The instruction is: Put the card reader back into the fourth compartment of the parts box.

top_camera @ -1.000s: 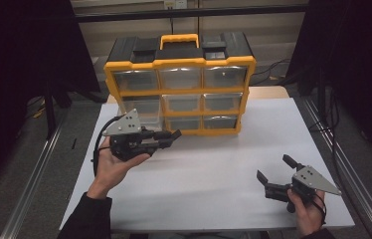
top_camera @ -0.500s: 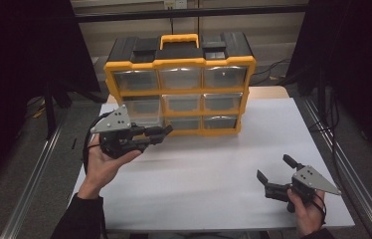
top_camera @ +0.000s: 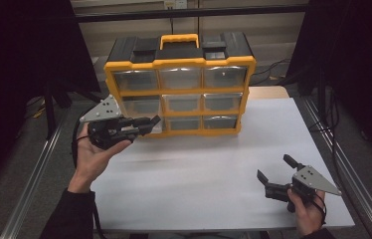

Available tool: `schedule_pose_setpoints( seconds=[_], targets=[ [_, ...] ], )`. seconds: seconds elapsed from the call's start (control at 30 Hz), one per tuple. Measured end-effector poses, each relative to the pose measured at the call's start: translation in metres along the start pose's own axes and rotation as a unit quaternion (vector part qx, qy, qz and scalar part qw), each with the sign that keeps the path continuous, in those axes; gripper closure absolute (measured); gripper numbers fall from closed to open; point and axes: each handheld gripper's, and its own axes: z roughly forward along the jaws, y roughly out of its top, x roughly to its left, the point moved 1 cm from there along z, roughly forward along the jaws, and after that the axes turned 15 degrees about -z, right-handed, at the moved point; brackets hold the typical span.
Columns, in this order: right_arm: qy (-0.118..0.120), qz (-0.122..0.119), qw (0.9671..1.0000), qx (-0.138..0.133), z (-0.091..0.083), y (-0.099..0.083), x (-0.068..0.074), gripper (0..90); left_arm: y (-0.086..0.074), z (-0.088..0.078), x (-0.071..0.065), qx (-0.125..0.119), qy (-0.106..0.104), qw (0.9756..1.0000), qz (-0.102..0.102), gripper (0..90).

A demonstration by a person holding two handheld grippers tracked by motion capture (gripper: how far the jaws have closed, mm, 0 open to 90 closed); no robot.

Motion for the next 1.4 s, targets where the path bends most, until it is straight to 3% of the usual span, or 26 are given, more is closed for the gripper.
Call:
schedule_pose_setpoints(
  seconds=[0.43,0.77,1.4],
  targets=[
    [0.000,-0.001,1.0000,0.000,0.000,0.000,0.000,0.0,0.008,-0.006,0.012,0.008,0.030,0.9995,-0.010,73.8],
    [0.000,-0.001,1.0000,0.000,0.000,0.000,0.000,0.0,0.014,-0.012,0.022,0.014,0.040,0.9989,-0.021,73.8],
    [0.000,-0.002,1.0000,0.000,0.000,0.000,0.000,0.0,0.027,-0.018,0.034,0.031,0.067,0.9972,-0.015,73.8]
  ],
)
